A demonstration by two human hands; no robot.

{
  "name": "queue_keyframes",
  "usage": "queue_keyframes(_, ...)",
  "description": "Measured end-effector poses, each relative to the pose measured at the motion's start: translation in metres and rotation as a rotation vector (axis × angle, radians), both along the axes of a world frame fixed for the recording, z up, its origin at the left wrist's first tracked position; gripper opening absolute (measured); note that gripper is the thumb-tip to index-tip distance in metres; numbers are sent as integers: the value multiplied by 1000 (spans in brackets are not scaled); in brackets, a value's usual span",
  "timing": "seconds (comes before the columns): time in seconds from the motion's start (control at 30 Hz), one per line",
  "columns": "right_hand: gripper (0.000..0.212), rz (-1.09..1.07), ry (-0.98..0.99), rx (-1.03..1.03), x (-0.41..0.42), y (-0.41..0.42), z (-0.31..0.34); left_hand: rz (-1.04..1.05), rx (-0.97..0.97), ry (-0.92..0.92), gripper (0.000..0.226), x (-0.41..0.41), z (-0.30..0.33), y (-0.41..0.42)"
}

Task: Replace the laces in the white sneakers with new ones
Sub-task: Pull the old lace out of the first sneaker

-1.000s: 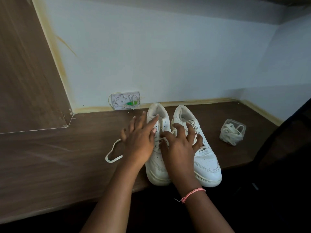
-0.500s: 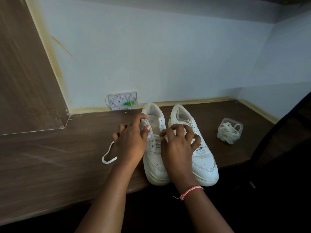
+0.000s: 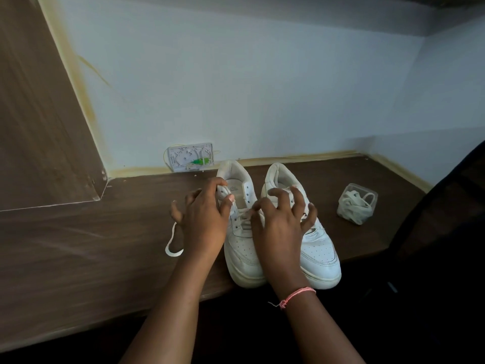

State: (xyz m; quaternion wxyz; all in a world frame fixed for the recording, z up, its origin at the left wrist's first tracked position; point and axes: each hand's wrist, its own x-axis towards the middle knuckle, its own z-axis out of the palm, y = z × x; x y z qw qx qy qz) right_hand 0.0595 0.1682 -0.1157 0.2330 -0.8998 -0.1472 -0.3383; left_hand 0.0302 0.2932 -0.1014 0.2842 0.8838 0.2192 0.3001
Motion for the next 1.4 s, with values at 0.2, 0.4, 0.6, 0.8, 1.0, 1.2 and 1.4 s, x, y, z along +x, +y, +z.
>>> queue_keyframes(0.2,19,-88,68,217,1,-5,2,11,22,-12,24,-1,0,1)
queue_keyframes(0.4,6,-8,40,27,6,-3,-2,17,17,-20,24,-1,1,-2)
queue_keyframes(0.6,24,-88,146,377,2,-9,9,18,30,-44,24,0,-2,-2)
queue_keyframes(0.8,8,33,24,-63,6,0,2,20,21,-34,25,2,-3,-2)
queue_keyframes(1.0,12,-262,39,209,20,-25,16,6,15,-35,26,0,-2,-3)
queue_keyframes(1.2,24,34,22,-75,11,-8,4,11,14,-39,26,-1,-2,-4)
queue_keyframes(1.4,7,-254,31,157,30,-40,25,12,24,-27,27,-1,-2,-3)
